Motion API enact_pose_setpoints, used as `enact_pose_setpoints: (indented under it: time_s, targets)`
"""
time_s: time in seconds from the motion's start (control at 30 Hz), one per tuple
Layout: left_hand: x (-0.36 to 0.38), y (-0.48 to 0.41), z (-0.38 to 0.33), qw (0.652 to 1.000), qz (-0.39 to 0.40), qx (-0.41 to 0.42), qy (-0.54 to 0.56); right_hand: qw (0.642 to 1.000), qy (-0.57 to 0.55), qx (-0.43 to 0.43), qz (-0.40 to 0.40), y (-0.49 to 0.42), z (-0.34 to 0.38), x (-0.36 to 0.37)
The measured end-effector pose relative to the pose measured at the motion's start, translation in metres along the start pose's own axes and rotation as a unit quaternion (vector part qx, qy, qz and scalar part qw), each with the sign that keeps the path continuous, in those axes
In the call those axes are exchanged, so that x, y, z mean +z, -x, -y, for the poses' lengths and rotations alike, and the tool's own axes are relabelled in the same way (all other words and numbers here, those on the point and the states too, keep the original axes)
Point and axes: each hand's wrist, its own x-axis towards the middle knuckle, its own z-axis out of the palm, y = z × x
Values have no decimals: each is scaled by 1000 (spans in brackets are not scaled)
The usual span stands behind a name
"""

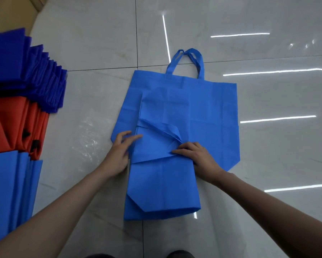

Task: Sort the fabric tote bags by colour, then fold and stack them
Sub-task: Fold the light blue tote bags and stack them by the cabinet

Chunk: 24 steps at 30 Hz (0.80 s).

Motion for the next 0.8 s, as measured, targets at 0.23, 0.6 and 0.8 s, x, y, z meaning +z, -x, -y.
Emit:
enact_pose_setpoints:
  time_s: [0.23,0.6,0.8]
  targets:
    - [4,-16,-20,983,-64,-77,156,954,-255,108,-111,-13,17,-15]
    - [23,-55,-48,947,-178,-207,169,833,-337,342,-274,-69,13,-6]
    - [27,-62,-52,950,-178,-224,125,851,-174,410,-278,-78,25,-13]
